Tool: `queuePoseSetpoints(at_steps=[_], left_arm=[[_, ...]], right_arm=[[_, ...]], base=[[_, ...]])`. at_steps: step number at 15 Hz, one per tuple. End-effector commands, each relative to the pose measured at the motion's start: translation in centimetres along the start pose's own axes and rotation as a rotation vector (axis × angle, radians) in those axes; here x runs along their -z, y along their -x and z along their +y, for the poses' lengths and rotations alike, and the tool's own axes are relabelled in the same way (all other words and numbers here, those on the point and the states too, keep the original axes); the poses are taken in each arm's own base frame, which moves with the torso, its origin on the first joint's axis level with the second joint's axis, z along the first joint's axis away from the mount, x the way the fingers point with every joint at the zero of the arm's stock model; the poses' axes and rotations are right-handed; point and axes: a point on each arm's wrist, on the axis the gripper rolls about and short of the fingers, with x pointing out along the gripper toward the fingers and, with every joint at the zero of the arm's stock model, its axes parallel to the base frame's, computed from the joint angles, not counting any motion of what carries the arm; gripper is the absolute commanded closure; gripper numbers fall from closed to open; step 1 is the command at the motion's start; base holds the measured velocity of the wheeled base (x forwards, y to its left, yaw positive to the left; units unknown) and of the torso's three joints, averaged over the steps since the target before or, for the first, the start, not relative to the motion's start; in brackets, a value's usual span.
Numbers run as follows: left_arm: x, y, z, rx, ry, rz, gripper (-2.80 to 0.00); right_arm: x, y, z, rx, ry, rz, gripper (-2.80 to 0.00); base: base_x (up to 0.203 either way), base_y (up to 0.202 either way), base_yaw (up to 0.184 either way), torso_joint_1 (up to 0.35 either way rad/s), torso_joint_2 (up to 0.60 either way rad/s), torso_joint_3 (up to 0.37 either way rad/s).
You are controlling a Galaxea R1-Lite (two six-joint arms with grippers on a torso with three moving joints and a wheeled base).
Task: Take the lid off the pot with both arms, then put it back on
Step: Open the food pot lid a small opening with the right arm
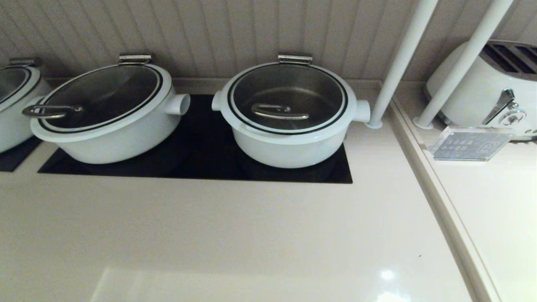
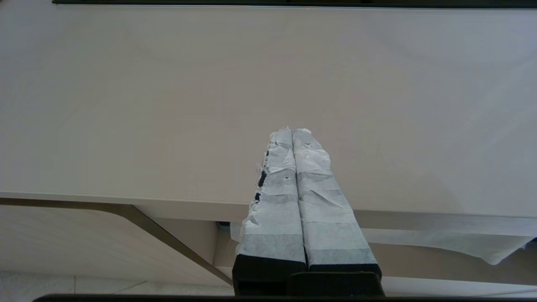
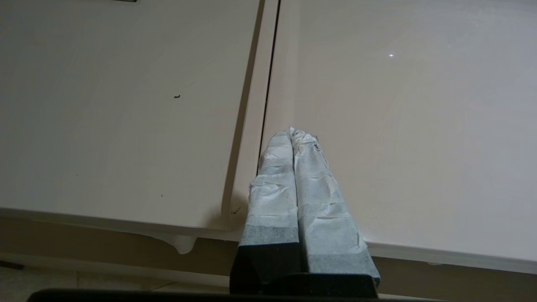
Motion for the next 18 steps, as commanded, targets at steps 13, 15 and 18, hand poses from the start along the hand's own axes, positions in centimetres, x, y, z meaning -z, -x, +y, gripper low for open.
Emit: queuePoseSetpoints(at_steps=[13, 15, 18], left_arm=[[0.0, 0.0, 0.0, -0.001, 0.0, -0.001, 0.0], [0.0, 0.0, 0.0, 0.0, 0.0, -0.001, 0.0], [0.0, 0.0, 0.0, -0.001, 0.0, -0.001, 0.0]], right_arm=[[-5.5, 2.2, 0.0, -0.14, 0.024, -0.193, 0.0], [-6.8, 2.5, 0.1, -0.228, 0.027, -0.141, 0.0], [-8.4, 0.6, 0.2, -0.308, 0.05, -0.041, 0.0]], base=[[0.0, 0.0, 0.0, 0.0, 0.0, 0.0], [0.0, 0.0, 0.0, 0.0, 0.0, 0.0], [0.0, 0.0, 0.0, 0.0, 0.0, 0.0]])
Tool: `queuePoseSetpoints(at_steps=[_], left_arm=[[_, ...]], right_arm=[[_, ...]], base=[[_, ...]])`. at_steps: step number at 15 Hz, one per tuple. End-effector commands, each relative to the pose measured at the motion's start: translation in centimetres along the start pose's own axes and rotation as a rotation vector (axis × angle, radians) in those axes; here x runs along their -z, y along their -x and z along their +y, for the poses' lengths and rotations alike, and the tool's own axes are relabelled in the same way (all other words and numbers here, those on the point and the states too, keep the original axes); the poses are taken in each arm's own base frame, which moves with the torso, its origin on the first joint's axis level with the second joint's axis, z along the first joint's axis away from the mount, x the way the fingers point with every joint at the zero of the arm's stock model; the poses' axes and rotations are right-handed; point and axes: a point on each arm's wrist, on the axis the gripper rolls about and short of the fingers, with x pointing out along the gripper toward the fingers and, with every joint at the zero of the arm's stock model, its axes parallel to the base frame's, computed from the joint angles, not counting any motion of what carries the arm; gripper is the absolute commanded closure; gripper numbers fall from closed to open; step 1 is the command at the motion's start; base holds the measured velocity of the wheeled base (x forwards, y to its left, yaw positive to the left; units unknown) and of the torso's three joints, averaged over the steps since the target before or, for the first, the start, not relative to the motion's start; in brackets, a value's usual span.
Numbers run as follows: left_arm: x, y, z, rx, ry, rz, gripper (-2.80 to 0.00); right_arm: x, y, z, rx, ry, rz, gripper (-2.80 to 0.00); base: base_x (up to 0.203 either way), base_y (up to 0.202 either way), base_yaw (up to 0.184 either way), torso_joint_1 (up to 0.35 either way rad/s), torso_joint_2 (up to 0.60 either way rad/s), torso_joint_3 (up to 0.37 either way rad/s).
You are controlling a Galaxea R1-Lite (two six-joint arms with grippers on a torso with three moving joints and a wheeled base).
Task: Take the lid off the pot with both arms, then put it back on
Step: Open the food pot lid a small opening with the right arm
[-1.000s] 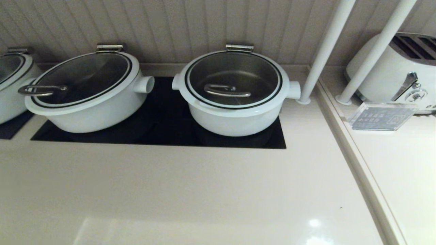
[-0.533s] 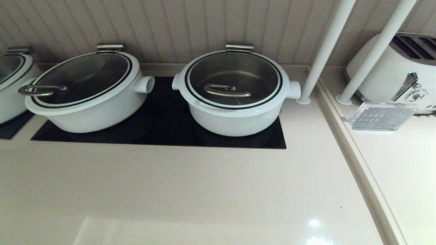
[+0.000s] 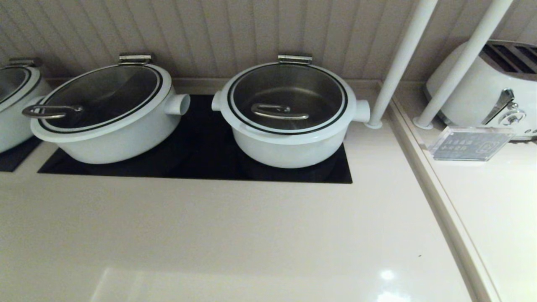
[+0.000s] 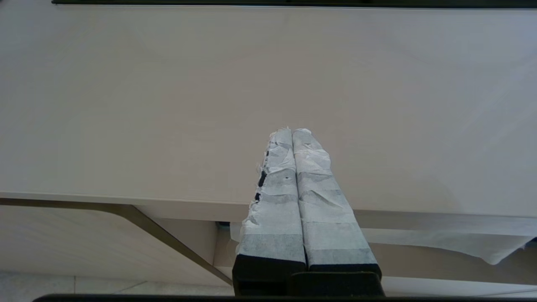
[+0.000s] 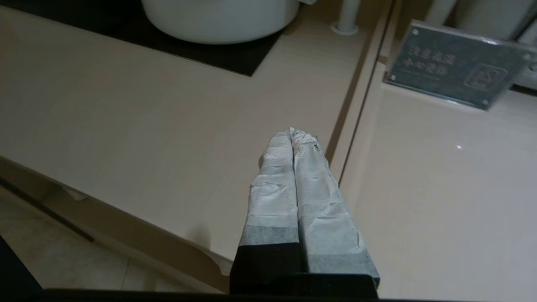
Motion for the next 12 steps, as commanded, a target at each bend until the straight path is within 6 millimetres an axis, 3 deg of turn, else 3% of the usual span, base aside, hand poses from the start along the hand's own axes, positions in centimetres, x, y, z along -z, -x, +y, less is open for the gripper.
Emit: queuePoseSetpoints(at_steps=[1, 6, 10, 12], left_arm=[[0.0, 0.0, 0.0, 0.0, 0.001, -0.001, 0.0], [0.0, 0.0, 0.0, -0.002, 0.001, -0.001, 0.0], [0.0, 0.0, 0.0, -0.002, 0.001, -0.001, 0.0], [0.0, 0.0, 0.0, -0.002, 0.001, -0.001, 0.0]], right_arm=[[-1.1, -2.3, -0.8, -0.032, -0.018, 0.089, 0.0], [-4.2, -9.2, -3.2, -0.121, 0.023, 0.126, 0.0], [-7.1, -14.2, -4.5, -0.326, 0.035, 0.068, 0.0], [-8.1, -16.5, -4.2, -0.434, 0.033, 0.039, 0.0]], base=[[0.0, 0.0, 0.0, 0.0, 0.0, 0.0], [0.0, 0.0, 0.0, 0.0, 0.0, 0.0], [0.0, 0.0, 0.0, 0.0, 0.0, 0.0], [0.0, 0.0, 0.0, 0.0, 0.0, 0.0]])
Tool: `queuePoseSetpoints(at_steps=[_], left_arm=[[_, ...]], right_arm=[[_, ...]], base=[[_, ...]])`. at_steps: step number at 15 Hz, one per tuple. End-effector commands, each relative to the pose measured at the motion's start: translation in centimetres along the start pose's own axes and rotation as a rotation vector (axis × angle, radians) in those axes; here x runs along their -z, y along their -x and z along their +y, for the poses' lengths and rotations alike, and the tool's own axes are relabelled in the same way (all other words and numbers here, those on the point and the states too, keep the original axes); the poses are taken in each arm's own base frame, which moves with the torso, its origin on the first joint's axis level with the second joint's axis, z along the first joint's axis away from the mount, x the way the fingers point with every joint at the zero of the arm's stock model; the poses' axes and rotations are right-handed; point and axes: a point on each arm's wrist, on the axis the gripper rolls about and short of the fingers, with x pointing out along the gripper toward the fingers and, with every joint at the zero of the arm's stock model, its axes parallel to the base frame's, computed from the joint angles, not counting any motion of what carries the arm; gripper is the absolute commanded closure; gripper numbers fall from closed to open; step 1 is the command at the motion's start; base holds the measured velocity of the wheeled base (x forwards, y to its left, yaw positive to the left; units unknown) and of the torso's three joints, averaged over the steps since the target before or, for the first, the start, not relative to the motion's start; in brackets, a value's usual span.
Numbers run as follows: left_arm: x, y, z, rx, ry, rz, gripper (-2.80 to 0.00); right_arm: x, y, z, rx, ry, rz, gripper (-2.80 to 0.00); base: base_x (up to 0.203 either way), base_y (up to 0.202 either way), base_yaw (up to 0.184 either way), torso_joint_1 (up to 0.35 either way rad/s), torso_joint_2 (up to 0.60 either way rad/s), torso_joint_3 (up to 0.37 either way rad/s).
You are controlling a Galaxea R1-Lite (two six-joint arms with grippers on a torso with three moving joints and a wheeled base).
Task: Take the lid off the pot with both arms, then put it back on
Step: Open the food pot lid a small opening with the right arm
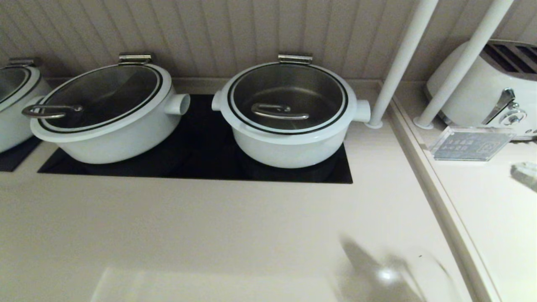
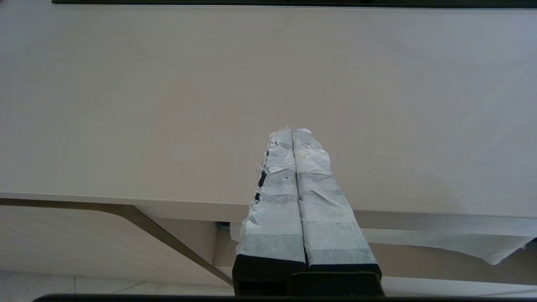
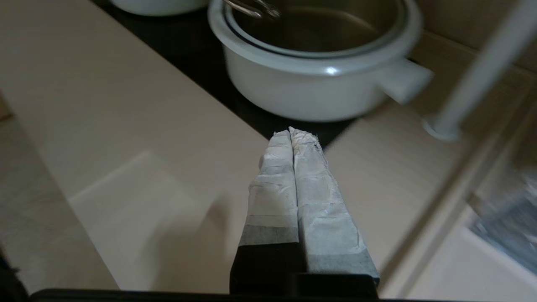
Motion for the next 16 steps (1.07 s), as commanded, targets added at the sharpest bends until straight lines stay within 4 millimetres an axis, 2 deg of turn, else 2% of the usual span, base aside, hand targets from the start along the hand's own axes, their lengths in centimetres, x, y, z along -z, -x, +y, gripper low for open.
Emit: queuePoseSetpoints(at_steps=[1, 6, 10, 12, 16], left_arm=[[0.0, 0.0, 0.0, -0.001, 0.0, -0.001, 0.0], [0.0, 0.0, 0.0, -0.001, 0.0, -0.001, 0.0], [0.0, 0.0, 0.0, 0.0, 0.0, -0.001, 0.0], [0.0, 0.0, 0.0, -0.001, 0.0, -0.001, 0.0], [0.0, 0.0, 0.0, -0.001, 0.0, -0.001, 0.0]], right_arm=[[0.4, -3.3, -1.2, -0.089, -0.041, 0.039, 0.0], [1.4, -9.4, -0.1, -0.273, -0.05, 0.029, 0.0], [3.0, -14.7, 1.1, -0.273, -0.037, 0.016, 0.0], [2.9, -17.0, 1.5, -0.257, -0.026, -0.014, 0.0], [2.5, -19.7, 1.1, -0.241, -0.018, -0.037, 0.0]], base=[[0.0, 0.0, 0.0, 0.0, 0.0, 0.0], [0.0, 0.0, 0.0, 0.0, 0.0, 0.0], [0.0, 0.0, 0.0, 0.0, 0.0, 0.0], [0.0, 0.0, 0.0, 0.0, 0.0, 0.0], [0.0, 0.0, 0.0, 0.0, 0.0, 0.0]])
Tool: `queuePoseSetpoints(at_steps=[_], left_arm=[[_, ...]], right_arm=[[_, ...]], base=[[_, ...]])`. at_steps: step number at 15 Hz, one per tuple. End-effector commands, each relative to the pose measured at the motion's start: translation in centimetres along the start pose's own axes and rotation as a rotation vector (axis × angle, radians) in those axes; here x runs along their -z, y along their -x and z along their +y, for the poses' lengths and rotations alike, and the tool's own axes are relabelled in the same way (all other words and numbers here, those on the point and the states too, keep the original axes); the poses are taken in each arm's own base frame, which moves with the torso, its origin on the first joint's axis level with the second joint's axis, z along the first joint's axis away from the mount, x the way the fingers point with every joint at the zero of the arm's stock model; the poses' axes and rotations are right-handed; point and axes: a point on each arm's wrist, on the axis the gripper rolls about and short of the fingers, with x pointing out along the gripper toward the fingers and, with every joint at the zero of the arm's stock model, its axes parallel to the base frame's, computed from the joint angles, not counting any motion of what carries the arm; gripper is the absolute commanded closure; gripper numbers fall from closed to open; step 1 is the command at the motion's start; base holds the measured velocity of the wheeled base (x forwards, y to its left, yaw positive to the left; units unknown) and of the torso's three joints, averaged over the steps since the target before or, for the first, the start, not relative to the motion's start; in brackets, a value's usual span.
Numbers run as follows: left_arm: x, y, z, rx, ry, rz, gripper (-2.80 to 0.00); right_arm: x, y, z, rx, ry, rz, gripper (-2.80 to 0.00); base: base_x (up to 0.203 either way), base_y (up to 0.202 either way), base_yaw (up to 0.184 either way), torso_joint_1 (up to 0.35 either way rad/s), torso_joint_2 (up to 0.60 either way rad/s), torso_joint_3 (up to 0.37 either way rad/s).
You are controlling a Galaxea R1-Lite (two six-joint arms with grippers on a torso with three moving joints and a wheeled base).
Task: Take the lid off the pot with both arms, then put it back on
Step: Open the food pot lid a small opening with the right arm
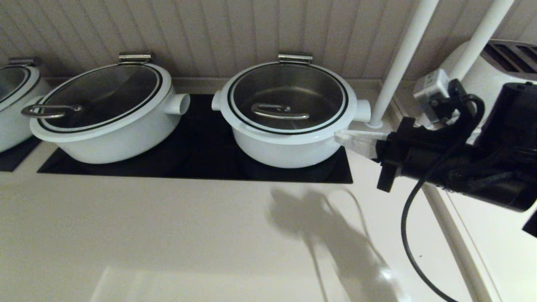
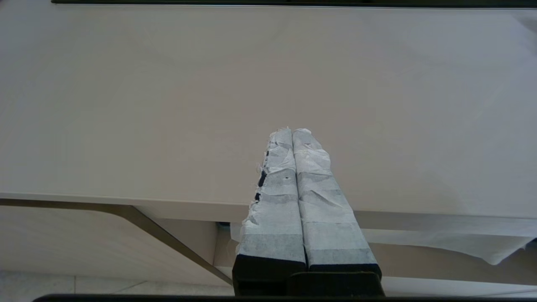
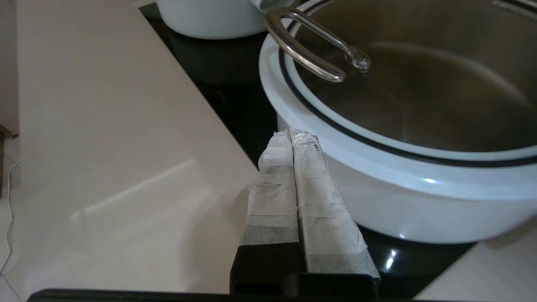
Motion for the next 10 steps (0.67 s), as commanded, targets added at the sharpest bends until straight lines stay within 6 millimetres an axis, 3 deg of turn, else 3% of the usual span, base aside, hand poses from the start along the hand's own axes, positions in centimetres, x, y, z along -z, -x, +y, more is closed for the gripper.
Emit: queuePoseSetpoints(at_steps=[1, 10], left_arm=[[0.0, 0.0, 0.0, -0.001, 0.0, -0.001, 0.0], [0.0, 0.0, 0.0, -0.001, 0.0, -0.001, 0.0]], right_arm=[[1.0, -1.4, -0.3, -0.008, -0.01, 0.023, 0.0], [-0.4, -2.0, -0.6, -0.012, -0.139, -0.024, 0.0]], base=[[0.0, 0.0, 0.0, 0.0, 0.0, 0.0], [0.0, 0.0, 0.0, 0.0, 0.0, 0.0]])
